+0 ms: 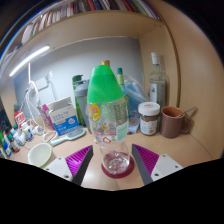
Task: Pour water
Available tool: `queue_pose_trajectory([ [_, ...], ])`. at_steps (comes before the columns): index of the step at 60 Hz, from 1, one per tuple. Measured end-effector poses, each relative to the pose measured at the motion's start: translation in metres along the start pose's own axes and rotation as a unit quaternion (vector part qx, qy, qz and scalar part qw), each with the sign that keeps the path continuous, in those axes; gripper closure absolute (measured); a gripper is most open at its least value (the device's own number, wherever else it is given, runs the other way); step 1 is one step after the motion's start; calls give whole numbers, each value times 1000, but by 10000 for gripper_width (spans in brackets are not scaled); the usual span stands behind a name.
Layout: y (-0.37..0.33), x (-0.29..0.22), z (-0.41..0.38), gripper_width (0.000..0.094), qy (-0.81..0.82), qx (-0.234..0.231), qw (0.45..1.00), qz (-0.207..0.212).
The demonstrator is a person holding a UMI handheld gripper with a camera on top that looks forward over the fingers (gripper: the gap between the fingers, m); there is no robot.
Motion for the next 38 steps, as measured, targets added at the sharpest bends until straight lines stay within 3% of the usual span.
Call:
queue_pose_trajectory([
  [20, -170, 25, 21, 97, -33, -1, 999, -29],
  [38, -379, 24, 23, 88, -78, -29, 996, -5],
])
Point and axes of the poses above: the point between the fingertips, and its own axes, seen from behind it with the camera up: z to the right, x down, y forward, the way the camera looks, the point moved 7 cm from there along -y, backward, against the way the camera looks, and after that the axes turned 10 degrees about x, right-handed, at the moved point
